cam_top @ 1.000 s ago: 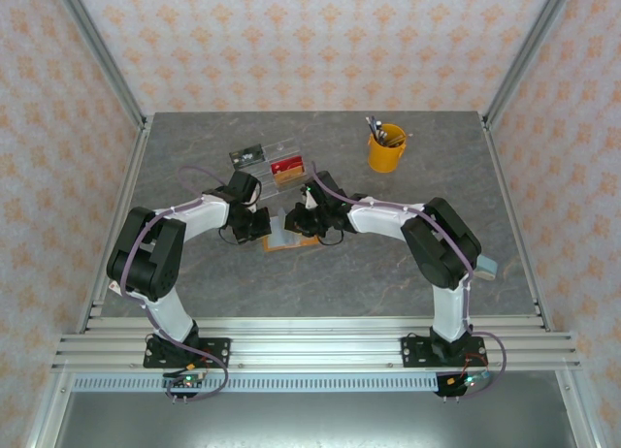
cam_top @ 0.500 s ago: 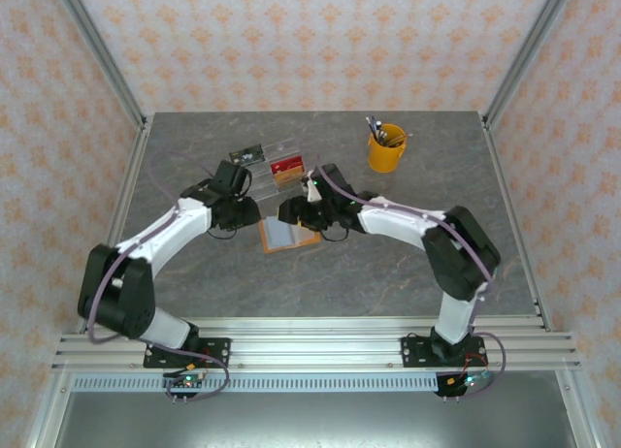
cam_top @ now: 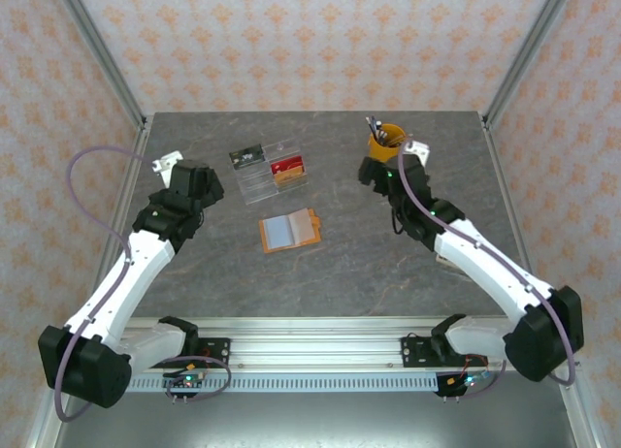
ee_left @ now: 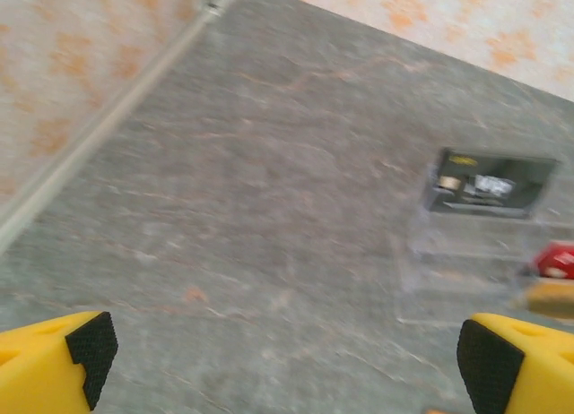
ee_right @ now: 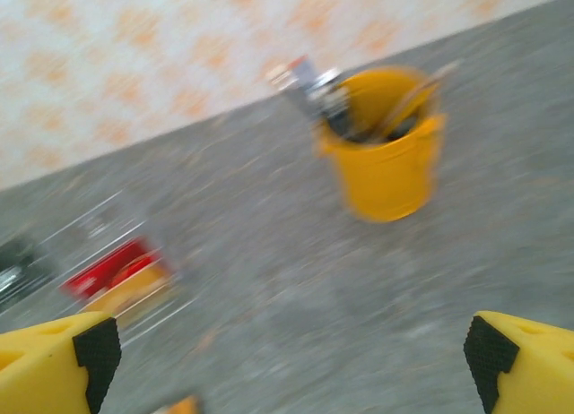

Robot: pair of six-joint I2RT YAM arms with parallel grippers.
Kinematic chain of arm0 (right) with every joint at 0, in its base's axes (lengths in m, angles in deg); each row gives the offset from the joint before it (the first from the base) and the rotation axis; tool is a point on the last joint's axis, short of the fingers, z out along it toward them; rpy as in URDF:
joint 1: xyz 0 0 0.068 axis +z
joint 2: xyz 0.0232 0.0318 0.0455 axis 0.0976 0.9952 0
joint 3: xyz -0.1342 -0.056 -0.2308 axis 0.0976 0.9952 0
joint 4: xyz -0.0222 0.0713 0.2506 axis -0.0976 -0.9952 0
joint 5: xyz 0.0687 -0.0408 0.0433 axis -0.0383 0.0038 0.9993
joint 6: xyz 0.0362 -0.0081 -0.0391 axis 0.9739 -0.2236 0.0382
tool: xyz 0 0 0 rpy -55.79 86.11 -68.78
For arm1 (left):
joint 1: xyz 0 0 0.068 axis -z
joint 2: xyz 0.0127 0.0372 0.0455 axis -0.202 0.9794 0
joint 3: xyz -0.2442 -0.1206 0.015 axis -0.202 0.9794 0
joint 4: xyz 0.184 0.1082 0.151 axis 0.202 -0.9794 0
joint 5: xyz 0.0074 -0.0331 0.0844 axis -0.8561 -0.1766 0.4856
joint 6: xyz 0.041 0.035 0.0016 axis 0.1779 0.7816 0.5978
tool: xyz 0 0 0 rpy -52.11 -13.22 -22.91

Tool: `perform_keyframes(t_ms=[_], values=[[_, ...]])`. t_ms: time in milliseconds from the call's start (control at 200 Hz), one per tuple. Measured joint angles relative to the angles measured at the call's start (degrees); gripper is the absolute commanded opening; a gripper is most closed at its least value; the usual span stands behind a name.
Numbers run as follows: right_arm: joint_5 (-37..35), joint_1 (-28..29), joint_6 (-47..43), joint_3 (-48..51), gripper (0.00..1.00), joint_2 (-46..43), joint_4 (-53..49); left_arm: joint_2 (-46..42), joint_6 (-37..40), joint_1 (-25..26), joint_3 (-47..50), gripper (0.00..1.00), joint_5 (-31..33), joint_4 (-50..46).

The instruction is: Take the credit cards out of the card holder

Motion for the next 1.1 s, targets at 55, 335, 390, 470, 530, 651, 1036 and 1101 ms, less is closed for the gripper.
perform_keyframes(t_ms=[55, 335, 390, 470, 530, 651, 1036, 1101], values=[[-5.33, -1.55, -1.36, 1.22, 1.0, -1.31, -0.11, -0.24, 0.98, -1.29, 2.67, 1.0, 1.84, 2.32], [-17.46, -11.96, -8.79, 15.63, 1.0, -3.72, 8.0, 1.64, 10.38, -4.15, 17.64, 1.0, 6.64, 19.12], [-17.53, -13.73, -10.67, 19.87, 1.0, -3.8, 12.52, 2.99, 12.39, -5.07, 19.1, 1.0, 6.32, 23.12], [-16.79, -15.85, -13.22, 24.52, 1.0, -3.58, 16.81, 5.25, 15.23, -6.86, 21.05, 1.0, 4.61, 28.85], [-15.8, -17.55, -14.62, 26.27, 1.0, -2.78, 19.45, 6.49, 17.14, -8.07, 22.67, 1.0, 2.82, 33.14], [-13.2, -20.46, -16.24, 27.98, 1.0, 0.09, 26.18, 8.48, 20.39, -10.01, 25.42, 1.0, -1.4, 40.26], [0.07, -25.62, -19.28, 32.15, 1.0, 10.05, 45.86, 11.56, 24.94, -12.0, 33.42, 1.0, -17.99, 62.01], [1.88, -25.92, -19.65, 32.89, 1.0, 12.35, 49.03, 12.26, 25.0, -12.0, 34.6, 1.0, -19.06, 65.07]])
